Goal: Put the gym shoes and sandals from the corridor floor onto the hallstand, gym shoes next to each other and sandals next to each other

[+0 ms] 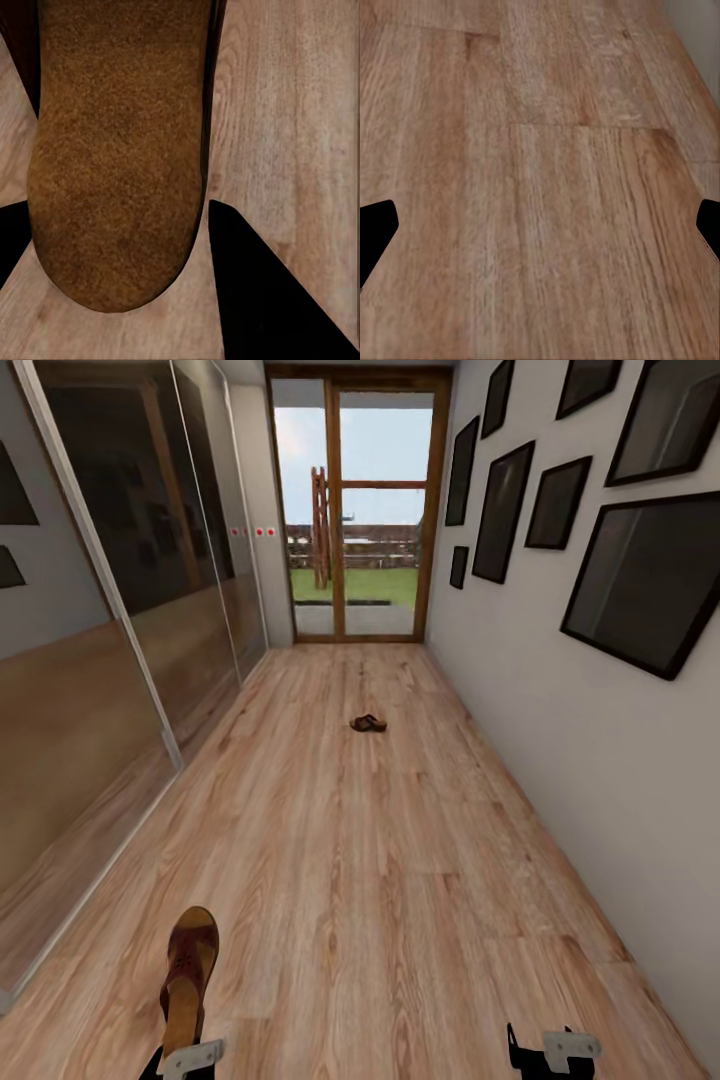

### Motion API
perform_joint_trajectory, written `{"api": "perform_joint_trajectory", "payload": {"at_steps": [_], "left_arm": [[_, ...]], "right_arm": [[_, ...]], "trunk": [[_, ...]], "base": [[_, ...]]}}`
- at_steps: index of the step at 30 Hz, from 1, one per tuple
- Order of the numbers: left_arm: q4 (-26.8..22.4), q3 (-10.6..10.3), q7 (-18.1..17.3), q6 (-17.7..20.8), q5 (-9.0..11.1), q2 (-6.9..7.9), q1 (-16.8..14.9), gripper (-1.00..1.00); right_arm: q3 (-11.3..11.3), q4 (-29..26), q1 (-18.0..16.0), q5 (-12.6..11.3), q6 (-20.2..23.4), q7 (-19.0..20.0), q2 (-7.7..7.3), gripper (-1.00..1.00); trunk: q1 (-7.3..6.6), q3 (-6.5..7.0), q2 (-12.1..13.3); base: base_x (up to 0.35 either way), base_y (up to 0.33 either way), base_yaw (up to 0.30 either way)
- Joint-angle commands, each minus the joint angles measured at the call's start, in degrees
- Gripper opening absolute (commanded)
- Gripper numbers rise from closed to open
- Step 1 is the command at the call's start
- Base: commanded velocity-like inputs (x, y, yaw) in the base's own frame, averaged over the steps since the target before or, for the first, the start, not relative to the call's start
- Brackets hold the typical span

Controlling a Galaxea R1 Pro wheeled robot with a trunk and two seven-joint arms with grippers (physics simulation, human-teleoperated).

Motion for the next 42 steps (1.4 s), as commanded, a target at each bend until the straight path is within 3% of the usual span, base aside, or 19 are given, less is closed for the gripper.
{"api": "perform_joint_trajectory", "payload": {"at_steps": [1,42], "left_arm": [[0.0,0.1,0.1,-0.1,-0.2,-0.01,0.0,-1.0],[0.0,0.1,0.1,-0.2,-0.2,-0.01,0.0,-1.0]], "right_arm": [[0.1,0.0,0.0,0.2,-0.1,-0.3,-0.01,1.0],[0.1,0.0,0.0,0.1,-0.1,-0.4,-0.01,1.0]], "trunk": [[0.02,-0.05,0.0],[0.02,-0.05,0.0]], "base": [[0.34,-0.085,0.0],[0.34,-0.089,0.0]]}}
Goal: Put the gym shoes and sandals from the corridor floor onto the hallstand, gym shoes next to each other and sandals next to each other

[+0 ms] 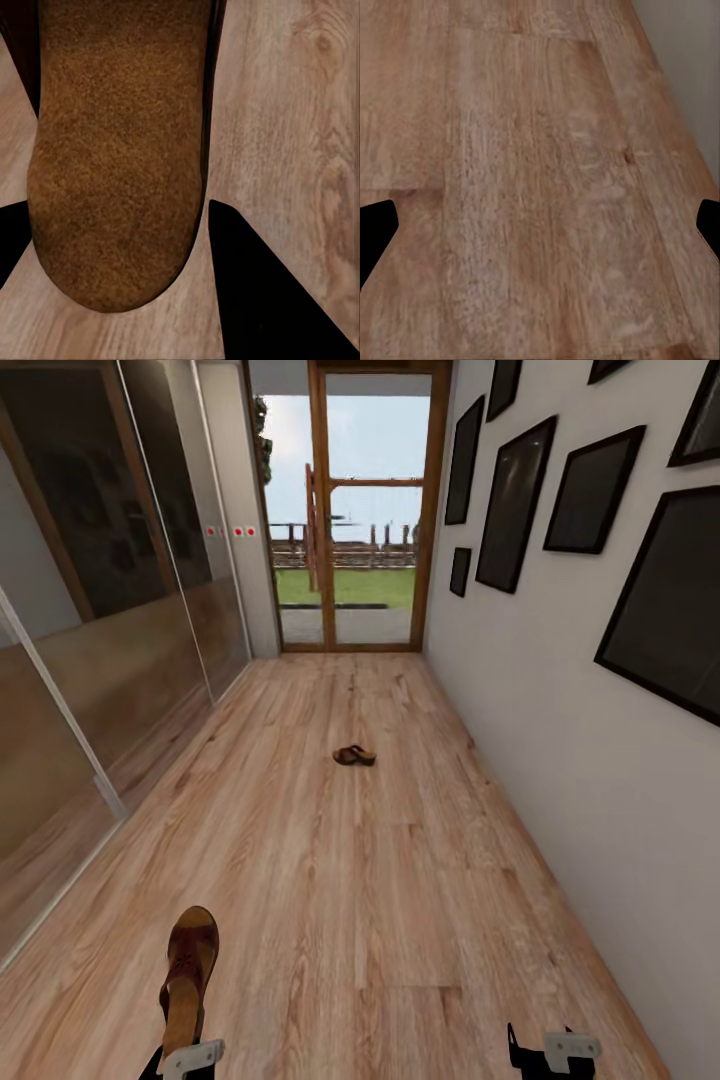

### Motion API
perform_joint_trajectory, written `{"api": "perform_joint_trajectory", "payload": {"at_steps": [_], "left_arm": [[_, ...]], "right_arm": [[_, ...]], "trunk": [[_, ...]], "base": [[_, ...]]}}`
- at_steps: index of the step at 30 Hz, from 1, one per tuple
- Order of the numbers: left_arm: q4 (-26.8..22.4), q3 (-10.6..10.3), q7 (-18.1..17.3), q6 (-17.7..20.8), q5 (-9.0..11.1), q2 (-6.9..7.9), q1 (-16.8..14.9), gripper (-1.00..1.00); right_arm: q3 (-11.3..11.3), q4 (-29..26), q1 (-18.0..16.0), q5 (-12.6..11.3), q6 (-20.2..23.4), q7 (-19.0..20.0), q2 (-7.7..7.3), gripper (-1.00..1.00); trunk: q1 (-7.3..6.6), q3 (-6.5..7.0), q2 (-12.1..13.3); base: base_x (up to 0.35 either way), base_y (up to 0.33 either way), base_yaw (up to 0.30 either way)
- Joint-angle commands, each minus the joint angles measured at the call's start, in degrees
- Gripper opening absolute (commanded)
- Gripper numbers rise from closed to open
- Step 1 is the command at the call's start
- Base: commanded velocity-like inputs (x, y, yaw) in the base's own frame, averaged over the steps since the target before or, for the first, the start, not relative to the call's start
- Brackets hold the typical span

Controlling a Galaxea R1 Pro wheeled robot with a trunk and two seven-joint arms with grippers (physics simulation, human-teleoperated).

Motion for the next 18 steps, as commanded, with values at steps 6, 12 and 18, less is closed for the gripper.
{"api": "perform_joint_trajectory", "payload": {"at_steps": [6,12,18], "left_arm": [[0.0,0.1,0.1,-0.1,-0.2,-0.01,0.0,-1.0],[0.0,0.1,0.1,-0.1,-0.2,-0.01,0.0,-1.0],[0.0,0.1,0.1,-0.1,-0.2,-0.01,0.0,-1.0]], "right_arm": [[0.2,0.0,0.0,0.2,-0.2,-0.3,0.0,1.0],[0.2,0.0,0.0,0.2,-0.2,-0.3,0.03,1.0],[0.2,0.0,0.0,0.2,-0.2,-0.3,0.08,1.0]], "trunk": [[0.02,-0.05,0.0],[0.02,-0.05,0.0],[0.02,-0.05,0.0]], "base": [[0.34,-0.092,0.003],[0.34,-0.103,0.123],[0.34,-0.12,0.252]]}}
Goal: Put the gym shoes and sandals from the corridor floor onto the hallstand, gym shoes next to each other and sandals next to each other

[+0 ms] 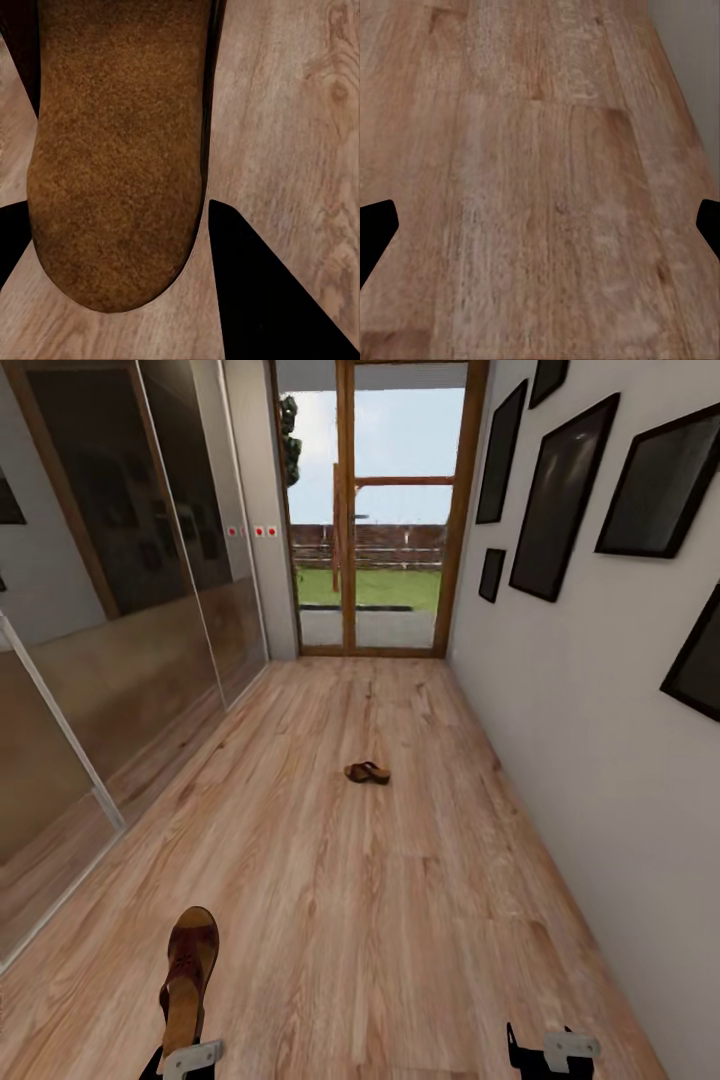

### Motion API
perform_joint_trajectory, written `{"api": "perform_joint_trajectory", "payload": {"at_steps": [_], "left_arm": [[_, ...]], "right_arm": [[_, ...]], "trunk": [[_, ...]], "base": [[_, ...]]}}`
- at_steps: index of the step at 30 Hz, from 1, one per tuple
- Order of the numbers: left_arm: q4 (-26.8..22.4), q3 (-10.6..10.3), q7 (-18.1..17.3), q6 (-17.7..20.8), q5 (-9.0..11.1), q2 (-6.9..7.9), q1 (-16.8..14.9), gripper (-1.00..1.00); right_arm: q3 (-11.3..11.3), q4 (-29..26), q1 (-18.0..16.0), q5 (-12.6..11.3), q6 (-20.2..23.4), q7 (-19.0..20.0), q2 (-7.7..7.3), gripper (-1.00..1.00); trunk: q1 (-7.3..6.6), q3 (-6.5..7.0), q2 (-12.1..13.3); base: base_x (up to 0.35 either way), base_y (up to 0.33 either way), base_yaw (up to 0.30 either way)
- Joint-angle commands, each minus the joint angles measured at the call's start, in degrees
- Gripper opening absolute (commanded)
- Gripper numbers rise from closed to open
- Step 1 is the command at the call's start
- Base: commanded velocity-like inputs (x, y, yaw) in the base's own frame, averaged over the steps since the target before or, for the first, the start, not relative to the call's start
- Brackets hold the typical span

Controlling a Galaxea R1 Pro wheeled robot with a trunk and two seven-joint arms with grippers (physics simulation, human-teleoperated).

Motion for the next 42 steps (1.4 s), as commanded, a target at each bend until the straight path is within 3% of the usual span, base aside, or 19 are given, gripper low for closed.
{"api": "perform_joint_trajectory", "payload": {"at_steps": [1,27,42], "left_arm": [[0.0,0.1,0.1,-0.1,-0.2,-0.01,0.0,-1.0],[0.0,0.0,0.1,-0.1,-0.2,-0.01,-0.1,-1.0],[0.0,0.0,0.1,-0.1,-0.2,-0.01,-0.1,-1.0]], "right_arm": [[0.1,0.0,0.0,0.2,-0.1,-0.4,-0.02,1.0],[0.1,0.1,0.0,0.3,-0.1,-0.3,-0.01,1.0],[0.1,0.0,0.0,0.3,-0.1,-0.3,-0.01,1.0]], "trunk": [[0.02,-0.05,0.0],[0.02,-0.05,0.0],[0.02,-0.05,0.0]], "base": [[0.339,-0.125,0.27],[0.334,-0.128,0.274],[0.32,-0.131,0.039]]}}
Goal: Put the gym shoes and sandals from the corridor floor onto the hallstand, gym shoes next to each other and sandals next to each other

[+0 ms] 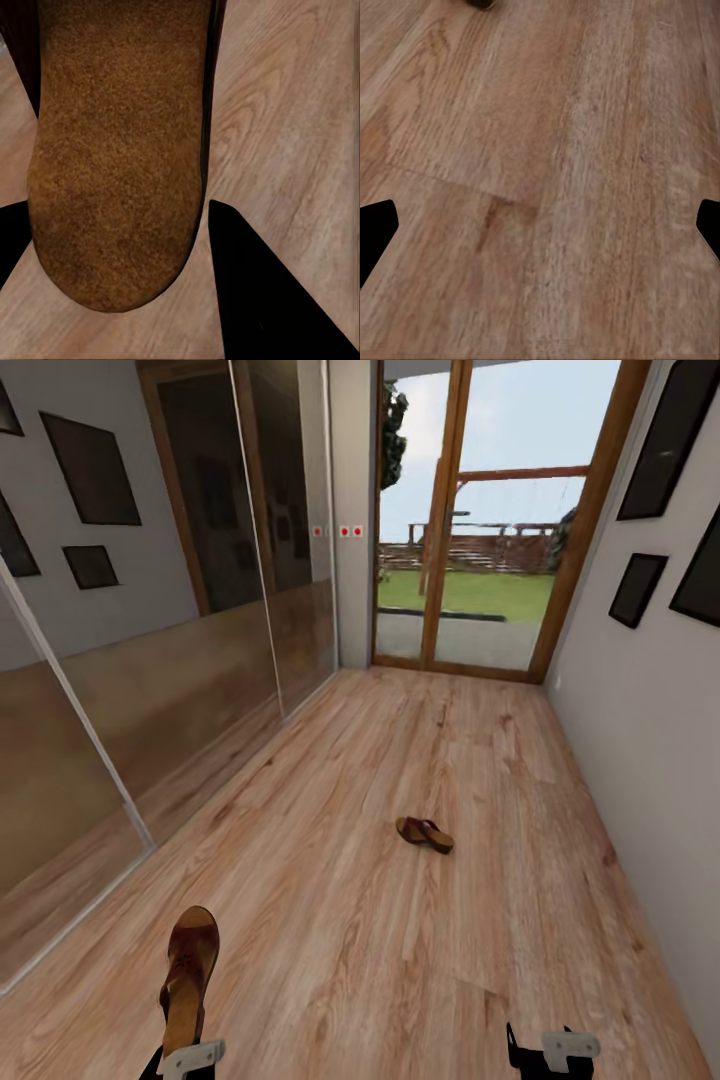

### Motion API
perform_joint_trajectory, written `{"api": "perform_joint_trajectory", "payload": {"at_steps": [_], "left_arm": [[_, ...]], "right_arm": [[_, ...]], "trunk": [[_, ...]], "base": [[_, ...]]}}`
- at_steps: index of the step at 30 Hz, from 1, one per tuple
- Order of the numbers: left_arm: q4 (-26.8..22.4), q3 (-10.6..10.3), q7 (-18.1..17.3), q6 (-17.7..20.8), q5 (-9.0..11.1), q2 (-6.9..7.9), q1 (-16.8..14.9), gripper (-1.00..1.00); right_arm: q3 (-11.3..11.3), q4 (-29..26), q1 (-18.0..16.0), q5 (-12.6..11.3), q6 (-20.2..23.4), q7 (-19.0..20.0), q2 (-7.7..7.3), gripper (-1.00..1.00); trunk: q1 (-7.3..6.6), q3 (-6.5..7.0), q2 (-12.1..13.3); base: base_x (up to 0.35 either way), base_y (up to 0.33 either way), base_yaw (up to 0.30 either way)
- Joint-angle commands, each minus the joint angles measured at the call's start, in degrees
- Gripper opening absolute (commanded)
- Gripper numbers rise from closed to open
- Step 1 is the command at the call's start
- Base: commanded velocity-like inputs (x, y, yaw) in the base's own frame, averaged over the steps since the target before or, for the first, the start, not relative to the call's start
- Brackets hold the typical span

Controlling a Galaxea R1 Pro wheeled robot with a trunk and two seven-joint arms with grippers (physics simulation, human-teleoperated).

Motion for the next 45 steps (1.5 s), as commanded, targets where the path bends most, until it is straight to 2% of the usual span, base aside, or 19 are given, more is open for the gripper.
{"api": "perform_joint_trajectory", "payload": {"at_steps": [1,21,31,45], "left_arm": [[0.0,0.1,0.1,-0.1,-0.2,-0.01,0.0,-1.0],[0.0,0.1,0.1,-0.1,-0.2,-0.01,0.0,-1.0],[0.0,0.2,0.1,-0.1,-0.2,-0.01,0.0,-1.0],[0.0,0.2,0.1,-0.1,-0.1,-0.01,0.0,-1.0]], "right_arm": [[0.1,0.1,0.0,0.2,-0.1,-0.3,0.0,1.0],[0.1,0.1,0.0,0.2,-0.1,-0.3,0.0,1.0],[0.1,0.1,0.0,0.2,-0.1,-0.3,0.0,1.0],[0.1,0.2,0.0,0.2,-0.1,-0.3,-0.09,1.0]], "trunk": [[0.02,-0.05,0.0],[0.02,-0.05,0.0],[0.02,-0.05,0.0],[0.02,-0.05,0.0]], "base": [[0.311,-0.131,0.001],[0.289,-0.154,0.003],[0.27,-0.166,0.179],[0.091,-0.189,0.015]]}}
